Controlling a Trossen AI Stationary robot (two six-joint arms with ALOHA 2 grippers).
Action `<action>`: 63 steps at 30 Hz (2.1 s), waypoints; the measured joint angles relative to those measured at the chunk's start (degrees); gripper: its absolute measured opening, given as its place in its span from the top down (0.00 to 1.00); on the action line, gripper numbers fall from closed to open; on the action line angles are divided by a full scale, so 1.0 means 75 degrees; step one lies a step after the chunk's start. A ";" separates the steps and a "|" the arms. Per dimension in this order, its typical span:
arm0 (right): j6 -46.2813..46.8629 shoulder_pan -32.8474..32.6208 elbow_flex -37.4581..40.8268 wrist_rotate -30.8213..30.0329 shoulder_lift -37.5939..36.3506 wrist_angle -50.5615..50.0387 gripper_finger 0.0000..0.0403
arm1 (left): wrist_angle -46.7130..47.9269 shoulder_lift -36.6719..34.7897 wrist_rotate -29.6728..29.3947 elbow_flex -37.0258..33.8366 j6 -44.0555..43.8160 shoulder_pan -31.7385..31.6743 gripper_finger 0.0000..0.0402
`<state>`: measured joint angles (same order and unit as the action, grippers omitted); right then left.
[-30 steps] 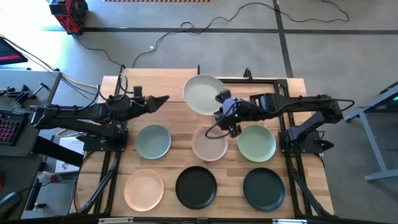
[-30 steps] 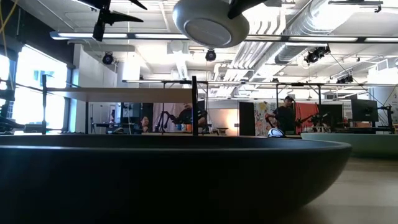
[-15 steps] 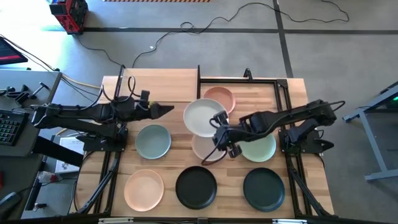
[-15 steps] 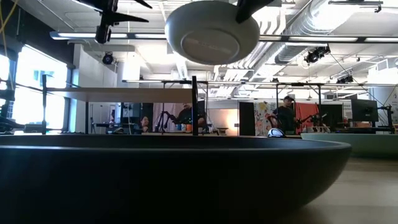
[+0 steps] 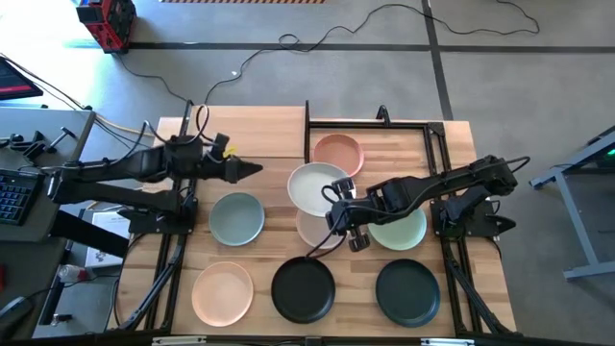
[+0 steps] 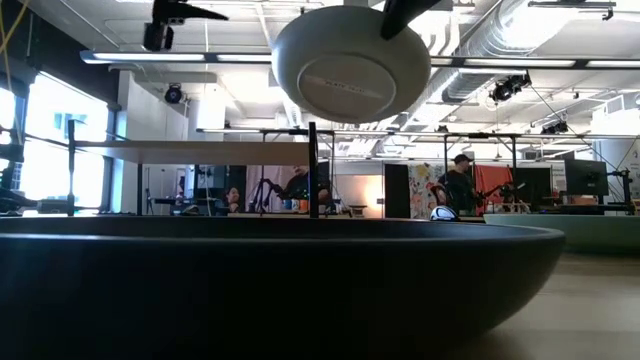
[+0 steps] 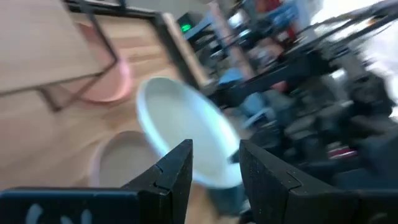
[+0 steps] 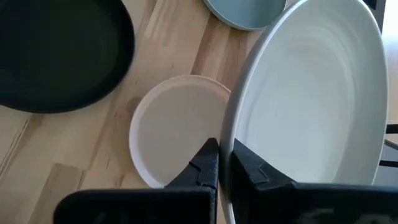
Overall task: Place and stack plates onto a shelf
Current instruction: Put the white plate on the shelf
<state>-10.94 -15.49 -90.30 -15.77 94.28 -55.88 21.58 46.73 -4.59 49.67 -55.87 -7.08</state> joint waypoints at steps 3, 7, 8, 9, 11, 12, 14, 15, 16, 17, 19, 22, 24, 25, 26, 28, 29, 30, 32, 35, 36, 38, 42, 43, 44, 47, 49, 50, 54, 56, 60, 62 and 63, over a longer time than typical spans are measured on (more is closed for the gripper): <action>-0.0082 0.0000 0.0000 0.0000 0.0000 0.0091 1.00 | 0.1041 0.0053 0.0019 0.0476 0.0321 -0.0258 0.70; -0.0522 0.0021 0.0000 0.0024 0.0000 0.0314 1.00 | 0.1726 0.0044 0.0378 0.0670 0.0336 -0.0602 0.70; -0.0637 0.0050 0.0000 0.0024 0.0000 0.0365 1.00 | 0.1824 0.0053 0.0458 0.0667 0.0327 -0.0653 0.70; -0.0741 0.0069 0.0000 0.0024 0.0000 0.0414 1.00 | 0.1928 0.0054 0.0534 0.0664 0.0310 -0.0700 0.70; -0.0790 0.0131 0.0000 0.0027 0.0000 0.0458 1.00 | 0.2039 0.0123 0.0555 0.0664 0.0285 -0.0765 0.70; -0.0798 0.0168 0.0000 0.0024 0.0000 0.0457 1.00 | 0.2084 0.0178 0.0553 0.0664 0.0285 -0.0771 0.70; -0.0856 0.0226 0.0000 0.0021 0.0000 0.0451 1.00 | 0.2163 0.0305 0.0553 0.0655 0.0282 -0.0771 0.70; -0.0956 0.0241 0.0000 0.0015 0.0000 0.0451 1.00 | 0.2153 0.0362 0.0556 0.0655 0.0276 -0.0771 0.70; -0.1066 0.0245 0.0000 -0.0019 0.0000 0.0454 1.00 | 0.2114 0.0414 0.0583 0.0655 0.0263 -0.0758 0.70; -0.1169 0.0240 0.0000 -0.0034 0.0000 0.0453 1.00 | 0.2108 0.0486 0.0631 0.0655 0.0236 -0.0748 0.70; -0.1336 0.0230 0.0000 -0.0019 0.0000 0.0454 1.00 | 0.2114 0.0649 0.0778 0.0655 0.0132 -0.0748 0.70; -0.1471 0.0221 0.0000 -0.0003 0.0000 0.0449 1.00 | 0.2114 0.0925 0.0938 0.0655 0.0120 -0.0748 0.70; -0.1552 0.0210 0.0000 -0.0003 -0.0003 0.0398 1.00 | 0.2095 0.1129 0.0968 0.0655 0.0081 -0.0748 0.70; -0.1604 0.0212 0.0000 -0.0005 -0.0003 0.0343 1.00 | 0.2041 0.1228 0.0982 0.0655 0.0089 -0.0748 0.70; -0.1622 0.0213 0.0000 -0.0003 -0.0003 0.0285 1.00 | 0.1928 0.1321 0.0989 0.0655 0.0136 -0.0748 0.70; -0.1630 0.0210 0.0000 0.0005 -0.0003 0.0179 1.00 | 0.1674 0.1474 0.1010 0.0655 0.0203 -0.0748 0.70; -0.1629 0.0210 0.0000 0.0018 -0.0003 0.0115 1.00 | 0.1553 0.1542 0.1060 0.0655 0.0203 -0.0748 0.70; -0.1636 0.0211 0.0000 0.0024 -0.0003 0.0047 1.00 | 0.1406 0.1624 0.1130 0.0655 0.0208 -0.0748 0.70; -0.1678 0.0216 0.0003 0.0024 -0.0003 -0.0079 1.00 | 0.1186 0.1765 0.1206 0.0655 0.0204 -0.0748 0.70; -0.1696 0.0216 0.0003 0.0024 -0.0003 -0.0153 1.00 | 0.0933 0.1973 0.1272 0.0658 0.0183 -0.0748 0.70; -0.1698 0.0216 0.0003 0.0024 -0.0003 -0.0173 1.00 | 0.0925 0.2045 0.1290 0.0658 0.0114 -0.0748 0.70; -0.1705 0.0216 0.0003 0.0024 -0.0006 -0.0181 1.00 | 0.0875 0.2181 0.1296 0.0658 0.0060 -0.0748 0.70; -0.1815 0.0216 0.0003 0.0024 -0.0006 -0.0206 1.00 | 0.0669 0.2427 0.1346 0.0658 0.0002 -0.0745 0.70; -0.1814 0.0216 0.0003 0.0022 -0.0006 -0.0210 1.00 | 0.0569 0.2489 0.1346 0.0658 0.0002 -0.0745 0.70; -0.1813 0.0217 0.0003 0.0024 -0.0006 -0.0212 1.00 | 0.0490 0.2537 0.1346 0.0658 0.0002 -0.0745 0.70; -0.1810 0.0224 0.0003 0.0021 -0.0006 -0.0254 1.00 | 0.0192 0.2664 0.1381 0.0658 -0.0001 -0.0745 0.70; -0.1811 0.0224 0.0004 0.0021 -0.0006 -0.0295 1.00 | 0.0090 0.2747 0.1491 0.0658 -0.0007 -0.0742 0.70; -0.1813 0.0224 0.0006 0.0021 -0.0006 -0.0292 1.00 | 0.0091 0.2791 0.1557 0.0658 -0.0014 -0.0742 0.70; -0.1810 0.0224 0.0006 0.0021 -0.0009 -0.0289 1.00 | 0.0085 0.2982 0.1659 0.0660 -0.0068 -0.0723 0.70; -0.1813 0.0224 0.0006 0.0021 -0.0009 -0.0289 1.00 | 0.0090 0.3081 0.1658 0.0661 -0.0068 -0.0688 0.70; -0.1813 0.0233 0.0006 0.0018 -0.0009 -0.0289 1.00 | 0.0032 0.3220 0.1663 0.0661 -0.0068 -0.0650 0.70; -0.1813 0.0245 0.0006 0.0018 -0.0009 -0.0289 1.00 | -0.0047 0.3281 0.1663 0.0661 -0.0068 -0.0643 0.70; -0.1813 0.0254 0.0006 0.0015 -0.0009 -0.0289 1.00 | -0.0132 0.3306 0.1666 0.0661 -0.0068 -0.0643 0.70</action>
<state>-24.53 -13.58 -90.26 -15.66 94.21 -58.04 20.58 71.53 7.90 54.63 -56.38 -11.90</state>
